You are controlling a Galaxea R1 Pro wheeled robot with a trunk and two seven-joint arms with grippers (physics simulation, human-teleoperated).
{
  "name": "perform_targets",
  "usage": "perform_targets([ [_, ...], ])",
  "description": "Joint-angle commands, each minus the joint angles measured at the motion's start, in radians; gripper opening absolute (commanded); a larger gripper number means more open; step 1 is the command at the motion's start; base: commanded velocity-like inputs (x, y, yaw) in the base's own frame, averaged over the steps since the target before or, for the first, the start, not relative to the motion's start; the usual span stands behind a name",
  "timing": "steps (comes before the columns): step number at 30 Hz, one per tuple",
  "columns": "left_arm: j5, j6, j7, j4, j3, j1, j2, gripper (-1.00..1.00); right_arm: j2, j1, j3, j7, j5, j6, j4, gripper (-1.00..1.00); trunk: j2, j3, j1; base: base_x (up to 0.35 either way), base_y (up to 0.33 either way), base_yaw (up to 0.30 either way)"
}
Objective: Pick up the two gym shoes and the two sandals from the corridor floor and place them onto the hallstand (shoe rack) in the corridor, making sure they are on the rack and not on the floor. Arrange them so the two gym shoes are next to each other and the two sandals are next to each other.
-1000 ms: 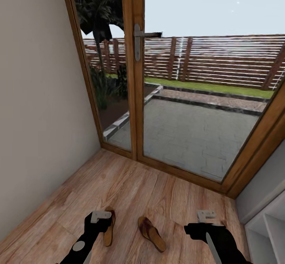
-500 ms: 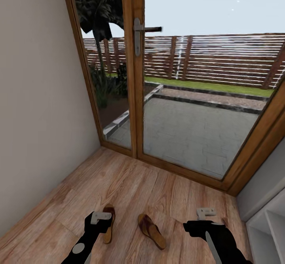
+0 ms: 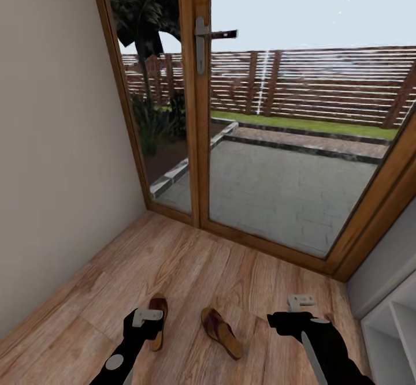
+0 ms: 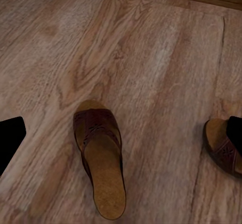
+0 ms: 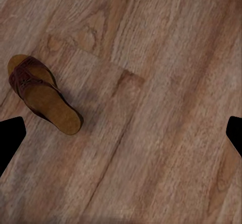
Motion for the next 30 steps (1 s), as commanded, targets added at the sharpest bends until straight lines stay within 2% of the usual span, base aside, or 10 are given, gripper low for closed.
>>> perform_targets([
  [1, -0.007, -0.003, 0.0, 0.0, 0.001, 0.0, -0.001, 1.0, 0.0, 0.0, 0.0, 0.001, 0.0, 0.005, -0.003, 1.0, -0.008, -0.004, 0.004, 0.0, 0.0, 0.0],
  [30, -0.006, -0.003, 0.0, -0.005, 0.001, 0.0, 0.0, 1.0, -0.002, -0.001, -0.002, 0.001, 0.0, 0.006, -0.014, 1.0, -0.211, -0.14, 0.115, 0.0, 0.0, 0.0],
])
